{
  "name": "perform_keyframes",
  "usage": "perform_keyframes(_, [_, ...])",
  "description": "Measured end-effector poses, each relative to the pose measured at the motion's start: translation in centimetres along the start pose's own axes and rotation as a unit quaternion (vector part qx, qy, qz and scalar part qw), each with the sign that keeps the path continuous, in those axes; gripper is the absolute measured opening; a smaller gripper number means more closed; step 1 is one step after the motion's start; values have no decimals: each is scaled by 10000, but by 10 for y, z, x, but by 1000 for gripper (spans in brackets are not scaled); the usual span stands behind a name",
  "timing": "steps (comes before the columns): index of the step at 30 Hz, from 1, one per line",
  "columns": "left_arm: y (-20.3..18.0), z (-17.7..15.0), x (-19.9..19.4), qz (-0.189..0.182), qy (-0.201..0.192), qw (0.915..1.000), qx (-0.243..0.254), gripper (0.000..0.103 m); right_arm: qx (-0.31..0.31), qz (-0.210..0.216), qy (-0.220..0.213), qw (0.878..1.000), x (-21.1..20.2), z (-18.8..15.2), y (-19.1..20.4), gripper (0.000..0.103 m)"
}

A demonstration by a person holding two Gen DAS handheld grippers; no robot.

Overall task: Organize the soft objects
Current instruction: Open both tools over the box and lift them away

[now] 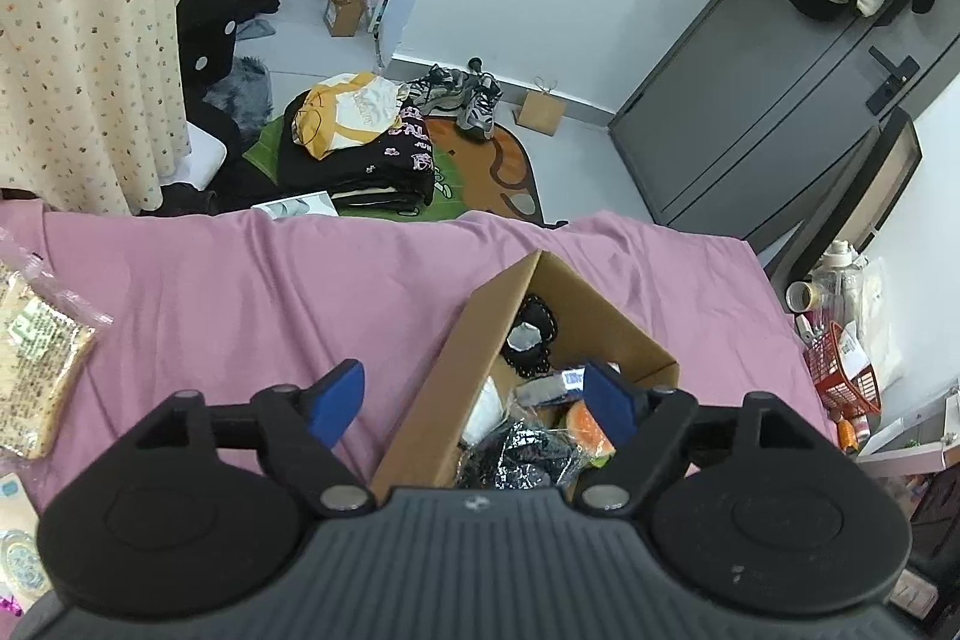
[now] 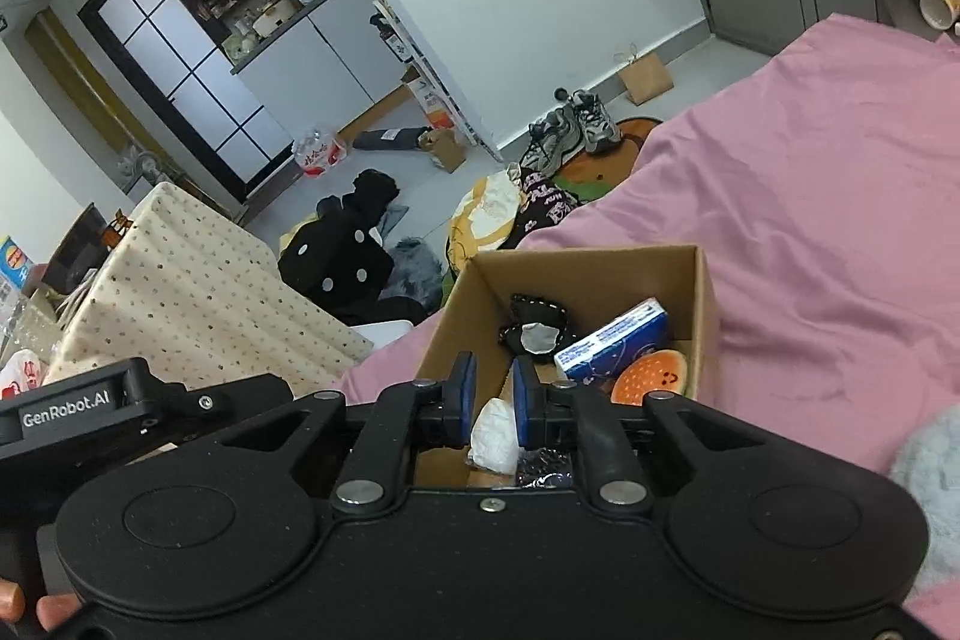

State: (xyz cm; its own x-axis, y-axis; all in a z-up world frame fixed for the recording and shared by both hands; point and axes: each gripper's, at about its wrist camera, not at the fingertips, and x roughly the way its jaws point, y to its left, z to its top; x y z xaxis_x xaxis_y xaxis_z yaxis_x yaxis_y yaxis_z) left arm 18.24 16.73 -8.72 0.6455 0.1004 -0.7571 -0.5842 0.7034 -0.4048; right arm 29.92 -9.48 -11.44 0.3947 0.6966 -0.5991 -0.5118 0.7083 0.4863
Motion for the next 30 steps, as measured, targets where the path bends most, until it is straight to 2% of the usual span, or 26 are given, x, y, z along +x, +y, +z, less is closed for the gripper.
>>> perform_keyframes(3, [0, -3, -8, 21, 30, 10000, 14, 86, -15, -48, -25, 10000, -14, -4, 1, 25])
perform_keyframes(7, [-4, -9, -20, 49, 4, 9999, 149, 90, -28, -131, 2, 9999, -31, -8, 2, 29])
perform_keyframes(9, [-6, -14, -25, 56, 19, 9998, 198, 91, -56, -161, -13, 9999, -39, -8, 2, 43])
perform_keyframes(11, [-8, -17, -30, 69, 32, 9996, 271, 91, -108, -245, -55, 9996, -49, -8, 4, 51])
perform_keyframes(14, [-12, -23, -40, 75, 5, 9989, 456, 91, -129, -226, -92, 9996, -64, -9, 6, 55])
perform_keyframes(24, [-19, -43, -77, 152, -113, 9970, 747, 102, -277, -583, -312, 9974, -115, -23, 10, 96])
perform_keyframes(28, [-23, -53, -92, 134, -188, 9958, 888, 102, -218, -711, -489, 9960, -136, -30, 8, 103])
perform_keyframes(30, [-24, -59, -97, 118, -195, 9956, 907, 102, -192, -744, -540, 9956, -144, -32, 6, 103])
